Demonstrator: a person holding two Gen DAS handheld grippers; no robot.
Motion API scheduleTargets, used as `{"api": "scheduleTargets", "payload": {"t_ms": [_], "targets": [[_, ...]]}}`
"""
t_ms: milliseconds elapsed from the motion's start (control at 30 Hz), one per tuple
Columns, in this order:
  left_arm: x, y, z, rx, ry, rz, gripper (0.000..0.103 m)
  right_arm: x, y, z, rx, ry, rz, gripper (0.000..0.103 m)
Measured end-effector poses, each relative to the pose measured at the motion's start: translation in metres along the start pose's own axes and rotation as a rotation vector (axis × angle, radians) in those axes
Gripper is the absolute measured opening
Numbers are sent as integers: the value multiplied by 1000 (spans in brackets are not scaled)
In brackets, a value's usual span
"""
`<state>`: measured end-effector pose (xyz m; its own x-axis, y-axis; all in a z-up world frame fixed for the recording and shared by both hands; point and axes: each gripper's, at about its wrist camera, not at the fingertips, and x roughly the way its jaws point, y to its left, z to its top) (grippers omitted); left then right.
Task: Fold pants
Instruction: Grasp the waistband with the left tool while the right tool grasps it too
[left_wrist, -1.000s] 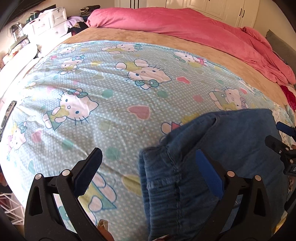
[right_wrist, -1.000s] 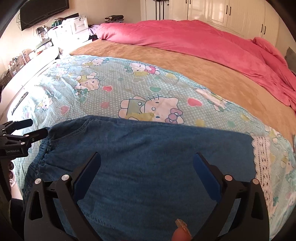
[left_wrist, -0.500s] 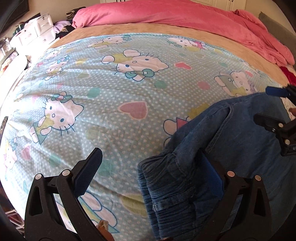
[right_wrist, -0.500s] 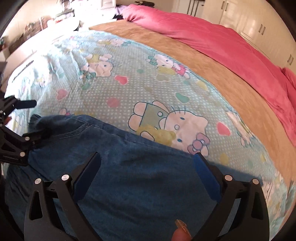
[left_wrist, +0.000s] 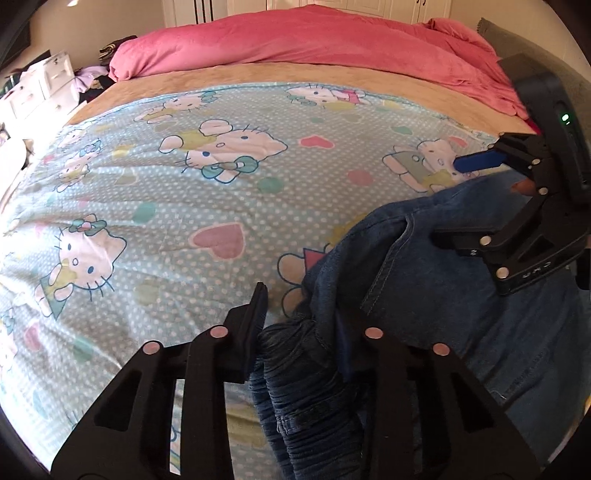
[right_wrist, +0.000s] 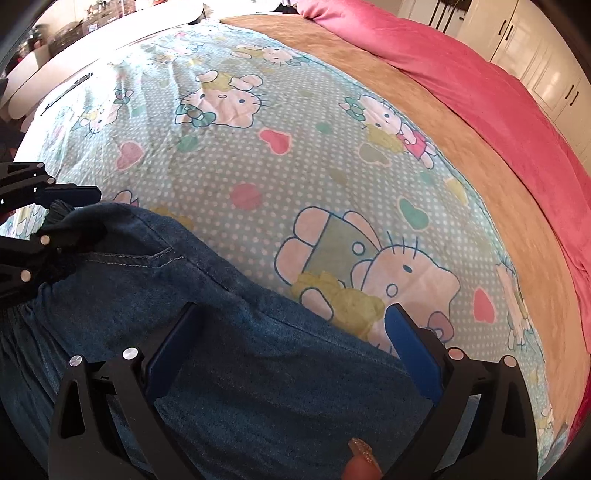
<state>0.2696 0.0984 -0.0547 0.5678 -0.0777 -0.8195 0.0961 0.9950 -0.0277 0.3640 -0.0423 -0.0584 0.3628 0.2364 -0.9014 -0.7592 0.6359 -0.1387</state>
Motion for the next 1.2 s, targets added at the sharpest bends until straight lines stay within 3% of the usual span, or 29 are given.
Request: {"api": "scheduleTargets", "payload": {"t_ms": [167,233,300,367,500,933,1200], "targets": [[-18,0,1,-1,-53,-18,22,0,8,1,-53,-16,19,95],[-24,0,0,-3,-65,-32,22,-1,13,1,-65,-21,56,75],[-29,0,-3,-1,-72,-40,22,-3,19,-1,-82,-40,92,46],[-31,0,-6,2,-73,-43,22,-10,28,-5,-94,-65,121,26],[-35,2,-12,13,-79,-32,22,-21,37,-14,-69,-105,101,12],[-70,-8,-22,38,-140,-56,22,-102,57,-58,109,-264,50,7],[-107,-28,-53,57,-169,-75,22,-143,81,-99,167,-285,66,6]]}}
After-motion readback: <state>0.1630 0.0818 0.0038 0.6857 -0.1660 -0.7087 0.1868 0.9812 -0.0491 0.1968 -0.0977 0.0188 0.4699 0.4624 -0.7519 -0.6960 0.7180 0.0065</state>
